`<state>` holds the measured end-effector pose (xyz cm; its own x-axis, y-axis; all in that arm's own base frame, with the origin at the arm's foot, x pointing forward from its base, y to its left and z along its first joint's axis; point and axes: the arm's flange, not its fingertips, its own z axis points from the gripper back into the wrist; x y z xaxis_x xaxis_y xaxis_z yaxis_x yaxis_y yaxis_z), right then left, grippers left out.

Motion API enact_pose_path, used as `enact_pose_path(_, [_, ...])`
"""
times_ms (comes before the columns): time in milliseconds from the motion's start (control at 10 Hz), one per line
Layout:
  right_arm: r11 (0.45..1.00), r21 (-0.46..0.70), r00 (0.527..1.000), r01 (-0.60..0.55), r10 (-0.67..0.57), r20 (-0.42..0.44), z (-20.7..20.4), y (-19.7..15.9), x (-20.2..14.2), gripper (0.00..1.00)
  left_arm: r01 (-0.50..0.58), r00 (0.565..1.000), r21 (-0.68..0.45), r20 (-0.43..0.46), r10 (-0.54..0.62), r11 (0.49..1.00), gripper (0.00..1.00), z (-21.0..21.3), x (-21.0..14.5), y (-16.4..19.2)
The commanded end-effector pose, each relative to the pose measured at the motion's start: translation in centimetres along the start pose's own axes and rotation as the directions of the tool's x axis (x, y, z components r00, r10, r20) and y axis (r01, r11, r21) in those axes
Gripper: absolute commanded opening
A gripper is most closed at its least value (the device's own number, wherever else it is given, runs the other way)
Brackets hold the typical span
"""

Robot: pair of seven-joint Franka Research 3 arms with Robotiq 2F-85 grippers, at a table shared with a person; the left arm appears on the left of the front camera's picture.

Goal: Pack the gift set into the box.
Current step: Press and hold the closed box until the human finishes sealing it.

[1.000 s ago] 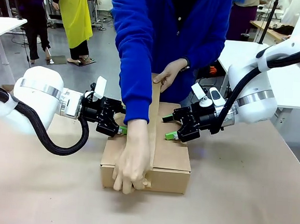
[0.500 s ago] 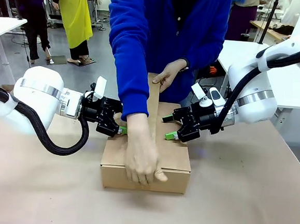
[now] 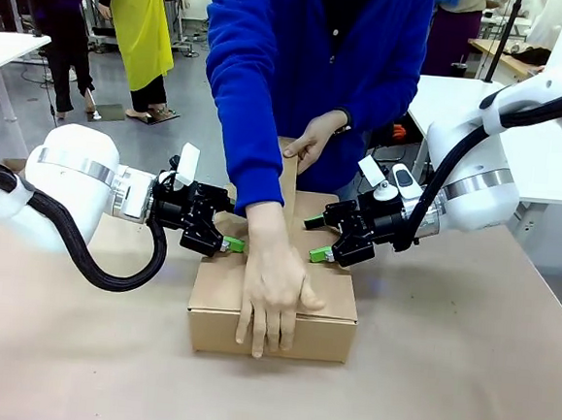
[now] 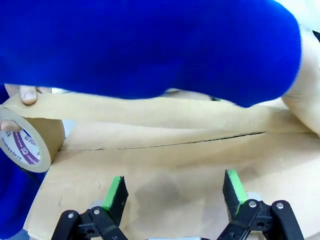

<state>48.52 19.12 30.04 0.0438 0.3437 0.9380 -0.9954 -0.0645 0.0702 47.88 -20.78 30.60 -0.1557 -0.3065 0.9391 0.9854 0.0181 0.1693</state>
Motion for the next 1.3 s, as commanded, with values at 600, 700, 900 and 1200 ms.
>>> enact_pose_path(600, [1.0,0.0,1.0,-0.015,0.015,0.004,0.05,0.01,-0.15,1.0,0.017,1.0,-0.004,0.006,-0.017,1.0,1.0,0.02,-0.01,-0.13])
enact_pose_path(700, [1.0,0.0,1.0,-0.015,0.015,0.004,0.05,0.01,-0.15,1.0,0.017,1.0,-0.004,0.006,-0.017,1.0,1.0,0.02,-0.01,-0.13])
enact_pose_path(900, [1.0,0.0,1.0,-0.015,0.015,0.004,0.05,0.01,-0.15,1.0,0.017,1.0,-0.004,0.006,-0.017,1.0,1.0,0.02,-0.01,-0.13])
enact_pose_path(1200, [1.0,0.0,1.0,-0.015,0.015,0.004,0.05,0.01,-0.15,1.0,0.017,1.0,-0.004,0.006,-0.017,1.0,1.0,0.02,-0.01,-0.13])
